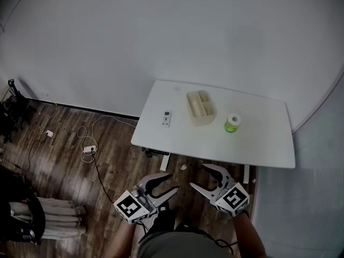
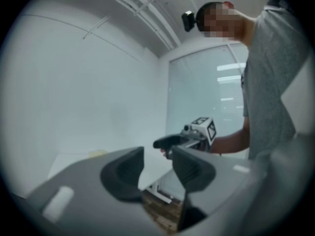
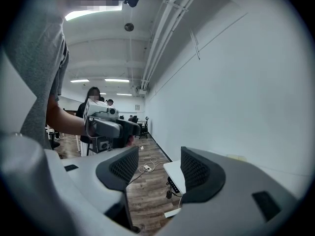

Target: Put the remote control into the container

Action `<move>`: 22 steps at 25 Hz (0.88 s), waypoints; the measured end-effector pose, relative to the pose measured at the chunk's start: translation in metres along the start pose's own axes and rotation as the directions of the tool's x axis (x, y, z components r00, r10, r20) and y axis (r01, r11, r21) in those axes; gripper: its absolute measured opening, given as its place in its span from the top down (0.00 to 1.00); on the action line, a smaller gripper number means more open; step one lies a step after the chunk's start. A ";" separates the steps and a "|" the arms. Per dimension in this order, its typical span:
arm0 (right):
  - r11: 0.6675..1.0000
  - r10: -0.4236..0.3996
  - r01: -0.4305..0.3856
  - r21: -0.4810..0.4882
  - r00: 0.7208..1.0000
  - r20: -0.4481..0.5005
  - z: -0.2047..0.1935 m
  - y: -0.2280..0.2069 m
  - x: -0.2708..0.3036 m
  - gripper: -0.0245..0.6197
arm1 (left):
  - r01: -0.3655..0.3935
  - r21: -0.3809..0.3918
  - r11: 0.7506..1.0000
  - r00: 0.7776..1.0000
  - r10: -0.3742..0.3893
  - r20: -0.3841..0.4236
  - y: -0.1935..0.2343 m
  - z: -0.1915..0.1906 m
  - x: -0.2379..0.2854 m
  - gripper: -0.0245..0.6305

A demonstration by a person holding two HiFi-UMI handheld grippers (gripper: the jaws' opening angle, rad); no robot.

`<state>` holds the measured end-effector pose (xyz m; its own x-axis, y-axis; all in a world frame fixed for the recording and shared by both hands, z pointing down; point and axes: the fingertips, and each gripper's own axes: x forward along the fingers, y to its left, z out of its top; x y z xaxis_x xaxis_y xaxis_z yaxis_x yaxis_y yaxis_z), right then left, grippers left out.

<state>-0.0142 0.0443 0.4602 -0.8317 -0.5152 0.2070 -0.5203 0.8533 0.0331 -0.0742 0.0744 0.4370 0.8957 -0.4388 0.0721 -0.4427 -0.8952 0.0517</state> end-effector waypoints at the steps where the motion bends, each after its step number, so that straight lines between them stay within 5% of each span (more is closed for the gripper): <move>1: 1.000 0.001 -0.001 0.000 1.000 -0.004 0.000 -0.002 0.005 0.56 | 0.001 -0.005 1.000 1.000 -0.001 0.000 0.006 -0.002 -0.001 0.72; 22: 0.995 -0.092 0.094 0.025 0.993 -0.072 0.021 -0.054 0.152 0.56 | 0.069 -0.088 0.994 0.997 -0.065 0.046 0.178 -0.012 -0.028 0.72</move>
<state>-0.1165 -0.0814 0.4690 -0.7643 -0.5845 0.2725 -0.6010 0.7987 0.0277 -0.1788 -0.0716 0.4565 0.9235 -0.3829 0.0226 -0.3820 -0.9129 0.1440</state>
